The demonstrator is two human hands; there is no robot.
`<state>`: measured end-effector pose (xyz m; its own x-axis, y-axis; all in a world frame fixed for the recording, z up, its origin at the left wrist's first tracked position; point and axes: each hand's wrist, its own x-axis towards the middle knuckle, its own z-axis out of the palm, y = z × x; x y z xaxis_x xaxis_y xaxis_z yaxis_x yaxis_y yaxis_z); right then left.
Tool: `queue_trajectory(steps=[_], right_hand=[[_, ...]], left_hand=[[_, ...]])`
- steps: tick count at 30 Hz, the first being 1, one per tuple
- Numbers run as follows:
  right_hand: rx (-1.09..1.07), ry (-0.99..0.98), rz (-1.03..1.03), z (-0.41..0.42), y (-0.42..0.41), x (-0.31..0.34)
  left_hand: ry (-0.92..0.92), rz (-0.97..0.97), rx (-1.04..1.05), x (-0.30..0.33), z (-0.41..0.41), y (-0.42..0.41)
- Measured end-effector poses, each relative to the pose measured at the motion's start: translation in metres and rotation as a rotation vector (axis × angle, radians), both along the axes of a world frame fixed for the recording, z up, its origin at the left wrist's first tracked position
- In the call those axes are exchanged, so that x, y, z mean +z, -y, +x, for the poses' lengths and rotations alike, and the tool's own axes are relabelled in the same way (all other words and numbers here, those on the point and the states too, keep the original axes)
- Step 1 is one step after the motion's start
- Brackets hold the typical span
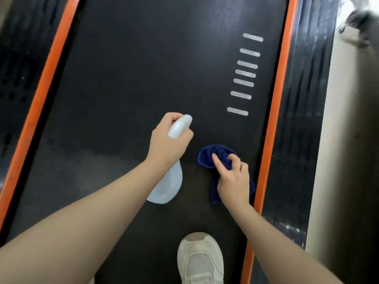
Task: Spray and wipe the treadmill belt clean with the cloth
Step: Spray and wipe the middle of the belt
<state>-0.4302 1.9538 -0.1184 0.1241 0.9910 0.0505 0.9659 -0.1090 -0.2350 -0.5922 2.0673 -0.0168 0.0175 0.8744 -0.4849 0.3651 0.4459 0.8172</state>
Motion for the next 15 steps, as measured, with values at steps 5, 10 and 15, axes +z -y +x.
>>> queue_trajectory(steps=[5,10,15], right_hand=[[-0.001,0.087,-0.012,0.033,-0.056,-0.003],[-0.047,0.098,-0.024,0.037,-0.039,0.002],[0.307,0.225,0.001,0.056,-0.011,0.002]], left_hand=[[-0.057,0.000,-0.051,-0.007,0.011,0.001],[-0.041,0.001,-0.175,0.001,0.012,0.010],[-0.054,0.000,-0.163,0.006,0.013,0.018]])
